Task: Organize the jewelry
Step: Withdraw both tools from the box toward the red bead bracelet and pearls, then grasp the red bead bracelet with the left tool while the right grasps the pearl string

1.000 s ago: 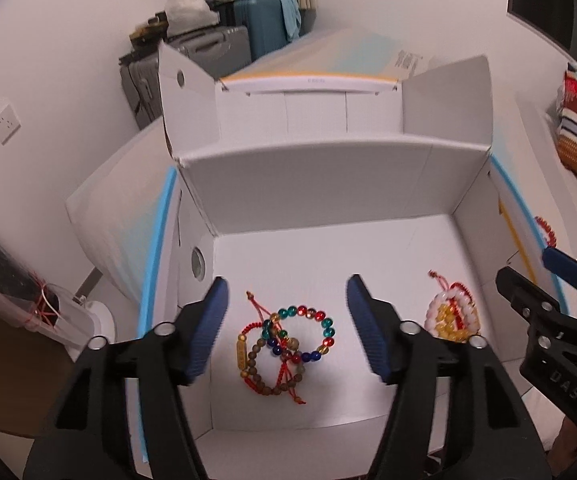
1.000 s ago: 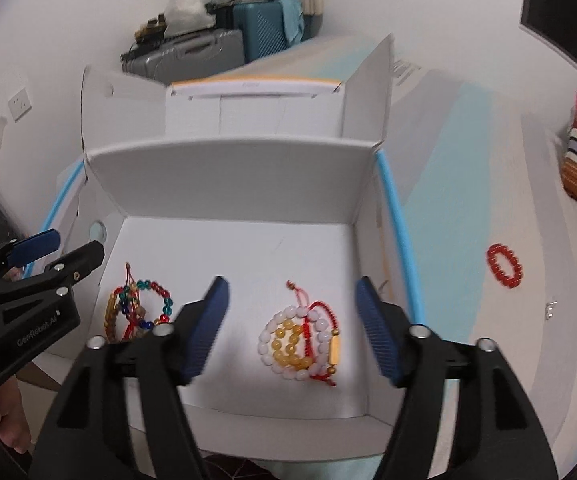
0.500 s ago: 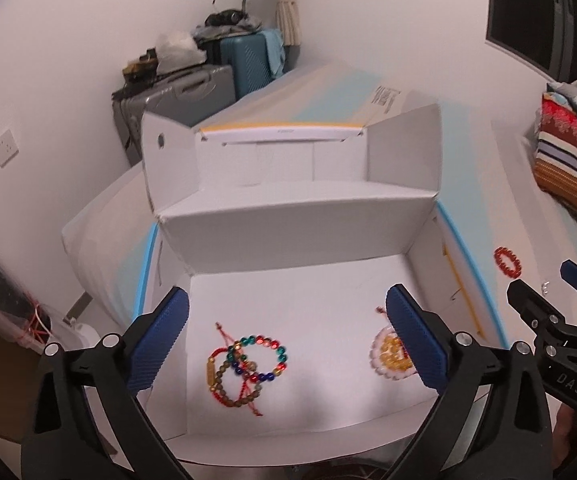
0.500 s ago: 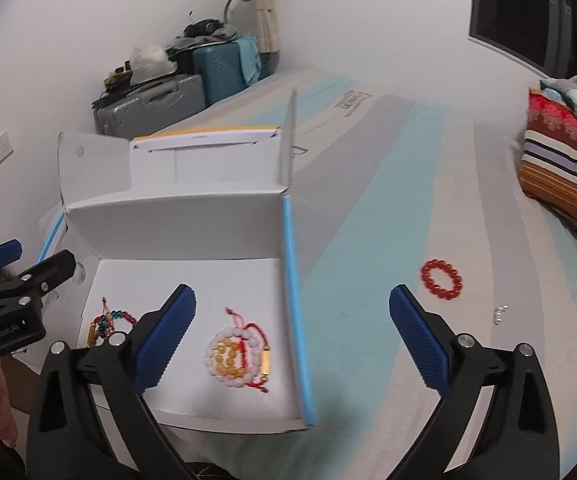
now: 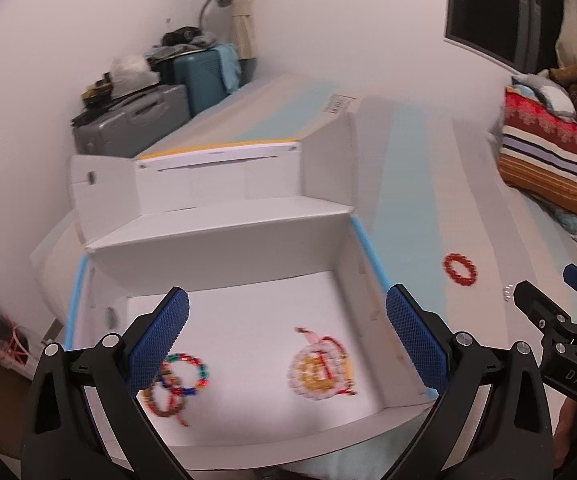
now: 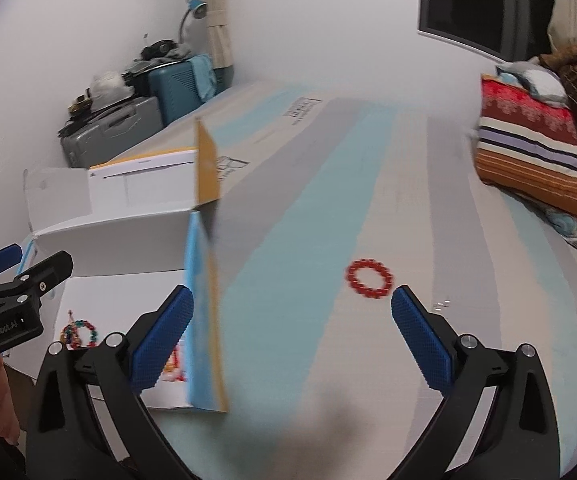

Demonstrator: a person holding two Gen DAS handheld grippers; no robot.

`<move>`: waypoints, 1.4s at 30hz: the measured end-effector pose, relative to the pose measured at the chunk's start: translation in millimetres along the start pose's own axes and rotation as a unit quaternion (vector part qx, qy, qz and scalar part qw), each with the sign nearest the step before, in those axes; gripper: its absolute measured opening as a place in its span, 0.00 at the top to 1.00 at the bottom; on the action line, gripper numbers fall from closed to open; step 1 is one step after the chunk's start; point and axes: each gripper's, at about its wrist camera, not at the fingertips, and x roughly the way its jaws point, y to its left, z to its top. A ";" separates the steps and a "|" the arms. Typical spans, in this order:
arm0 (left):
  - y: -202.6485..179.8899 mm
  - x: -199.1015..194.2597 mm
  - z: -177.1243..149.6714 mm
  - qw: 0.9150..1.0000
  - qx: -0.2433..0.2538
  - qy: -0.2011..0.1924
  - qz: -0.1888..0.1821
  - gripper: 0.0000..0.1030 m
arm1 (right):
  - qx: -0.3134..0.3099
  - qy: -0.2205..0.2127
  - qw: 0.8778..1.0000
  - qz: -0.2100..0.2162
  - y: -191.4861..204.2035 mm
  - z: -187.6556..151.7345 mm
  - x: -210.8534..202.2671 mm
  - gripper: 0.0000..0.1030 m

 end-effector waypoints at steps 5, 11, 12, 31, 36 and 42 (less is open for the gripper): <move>-41.5 9.6 4.0 1.000 0.020 0.001 -0.019 0.06 | 0.032 0.000 0.999 -0.006 -46.8 -0.7 -0.3 0.08; -91.3 26.5 6.9 0.998 0.032 0.008 -0.044 0.06 | 0.063 0.007 0.998 -0.022 -98.9 -6.7 6.6 0.08; -101.4 29.8 6.8 0.998 0.035 0.009 -0.049 0.06 | 0.066 0.009 0.997 -0.026 -107.7 -8.1 8.6 0.07; -223.7 141.4 0.8 0.992 0.057 0.066 -0.086 0.06 | 0.139 0.056 0.988 -0.045 -219.5 -48.0 86.6 0.08; -236.6 182.6 -1.9 0.991 0.057 0.086 -0.083 0.06 | 0.138 0.077 0.986 -0.048 -229.4 -56.8 122.4 0.08; -247.4 224.5 -5.5 0.989 0.060 0.105 -0.082 0.06 | 0.129 0.104 0.985 -0.046 -233.9 -63.5 163.4 0.08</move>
